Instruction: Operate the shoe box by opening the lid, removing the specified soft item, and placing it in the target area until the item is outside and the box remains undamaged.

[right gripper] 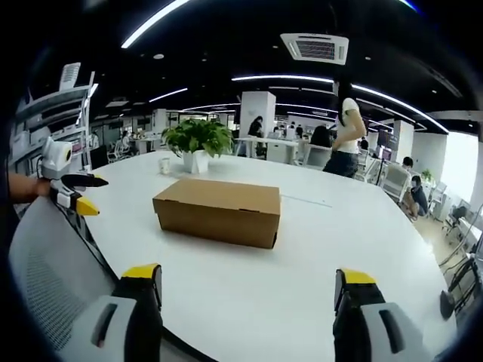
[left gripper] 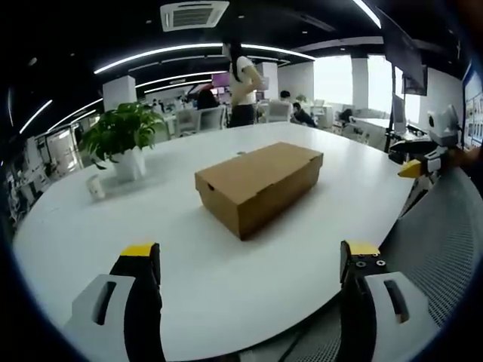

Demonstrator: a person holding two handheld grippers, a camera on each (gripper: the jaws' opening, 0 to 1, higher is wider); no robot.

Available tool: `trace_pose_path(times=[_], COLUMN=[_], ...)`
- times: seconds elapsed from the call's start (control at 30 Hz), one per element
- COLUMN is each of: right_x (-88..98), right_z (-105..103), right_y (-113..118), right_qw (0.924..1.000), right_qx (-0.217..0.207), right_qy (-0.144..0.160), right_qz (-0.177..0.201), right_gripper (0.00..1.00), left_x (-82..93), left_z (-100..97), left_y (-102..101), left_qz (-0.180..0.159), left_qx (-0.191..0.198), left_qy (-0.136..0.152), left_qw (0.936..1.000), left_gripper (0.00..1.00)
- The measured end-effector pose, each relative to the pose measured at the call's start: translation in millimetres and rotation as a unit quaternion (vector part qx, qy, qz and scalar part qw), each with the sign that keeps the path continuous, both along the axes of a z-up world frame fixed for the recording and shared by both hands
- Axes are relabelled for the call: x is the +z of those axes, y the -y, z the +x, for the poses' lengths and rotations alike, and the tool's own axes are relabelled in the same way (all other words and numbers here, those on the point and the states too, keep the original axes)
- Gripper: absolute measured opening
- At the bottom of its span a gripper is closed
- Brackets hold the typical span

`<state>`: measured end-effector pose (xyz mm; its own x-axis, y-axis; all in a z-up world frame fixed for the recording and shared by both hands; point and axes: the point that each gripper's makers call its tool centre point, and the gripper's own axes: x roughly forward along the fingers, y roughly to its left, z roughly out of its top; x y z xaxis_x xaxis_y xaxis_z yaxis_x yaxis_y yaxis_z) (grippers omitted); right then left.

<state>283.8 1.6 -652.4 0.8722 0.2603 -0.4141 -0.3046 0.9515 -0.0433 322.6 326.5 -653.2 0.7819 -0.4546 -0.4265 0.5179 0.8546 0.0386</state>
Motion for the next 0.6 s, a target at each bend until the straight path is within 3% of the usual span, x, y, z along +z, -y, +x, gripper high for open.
trace_pose_path(times=[0.6], right_x=[8.6], right_z=[6.4], right_y=[0.6], right_qw=[0.9998], right_qx=[0.017], right_qy=[0.002], right_qz=[-0.002], right_gripper=[0.99], left_x=[1.3], left_z=[-0.3], left_y=[1.4], left_qz=[0.004], left_qx=[-0.007], left_qy=[-0.007], left_qw=[0.9999], left_gripper=[0.99])
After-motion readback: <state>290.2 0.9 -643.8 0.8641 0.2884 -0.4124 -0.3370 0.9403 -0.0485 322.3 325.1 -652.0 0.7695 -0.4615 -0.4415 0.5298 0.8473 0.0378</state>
